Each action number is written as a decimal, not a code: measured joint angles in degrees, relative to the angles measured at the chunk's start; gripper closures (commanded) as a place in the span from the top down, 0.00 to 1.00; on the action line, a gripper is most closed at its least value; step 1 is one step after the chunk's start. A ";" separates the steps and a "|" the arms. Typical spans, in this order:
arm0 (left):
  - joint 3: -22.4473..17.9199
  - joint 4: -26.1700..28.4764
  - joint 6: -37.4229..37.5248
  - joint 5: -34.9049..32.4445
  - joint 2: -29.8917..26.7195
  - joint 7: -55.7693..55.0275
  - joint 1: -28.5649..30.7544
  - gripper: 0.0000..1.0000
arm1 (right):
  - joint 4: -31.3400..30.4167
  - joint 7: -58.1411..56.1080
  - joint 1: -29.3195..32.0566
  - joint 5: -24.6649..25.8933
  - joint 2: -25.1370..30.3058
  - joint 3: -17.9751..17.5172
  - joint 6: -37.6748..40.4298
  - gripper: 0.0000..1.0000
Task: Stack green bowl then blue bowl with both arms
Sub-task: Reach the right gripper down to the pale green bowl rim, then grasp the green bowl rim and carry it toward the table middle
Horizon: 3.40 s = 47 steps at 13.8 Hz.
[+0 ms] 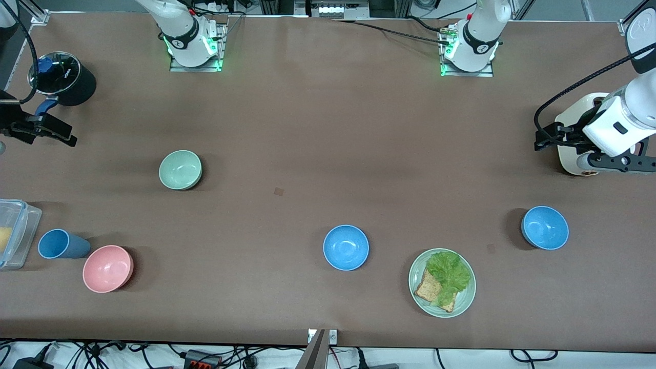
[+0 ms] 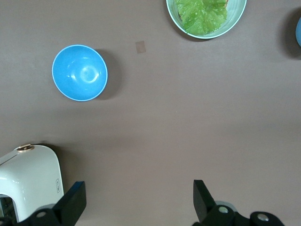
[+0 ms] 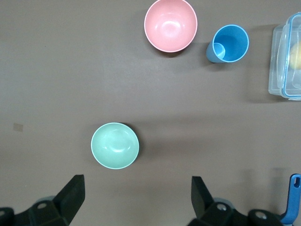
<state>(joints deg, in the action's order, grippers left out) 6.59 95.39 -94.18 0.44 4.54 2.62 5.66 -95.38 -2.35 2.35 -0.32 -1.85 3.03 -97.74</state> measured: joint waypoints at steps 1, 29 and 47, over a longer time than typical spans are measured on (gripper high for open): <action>0.00 -0.01 0.00 0.03 0.08 0.00 0.05 1.00 | -0.01 0.00 0.00 0.01 0.00 0.00 0.00 1.00; -0.25 -0.63 -0.75 2.74 4.75 7.38 5.37 1.00 | -16.01 0.19 -3.94 0.01 -25.59 -0.74 -17.36 0.44; -0.56 -7.62 -0.86 2.73 13.95 15.40 11.59 1.00 | -2.69 15.70 -27.37 -6.92 -26.67 -1.87 -15.66 0.00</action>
<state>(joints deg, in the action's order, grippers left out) 6.03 87.77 -95.04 3.18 18.48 18.02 17.25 -98.07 13.35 -25.02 -7.24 -28.52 1.17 -113.39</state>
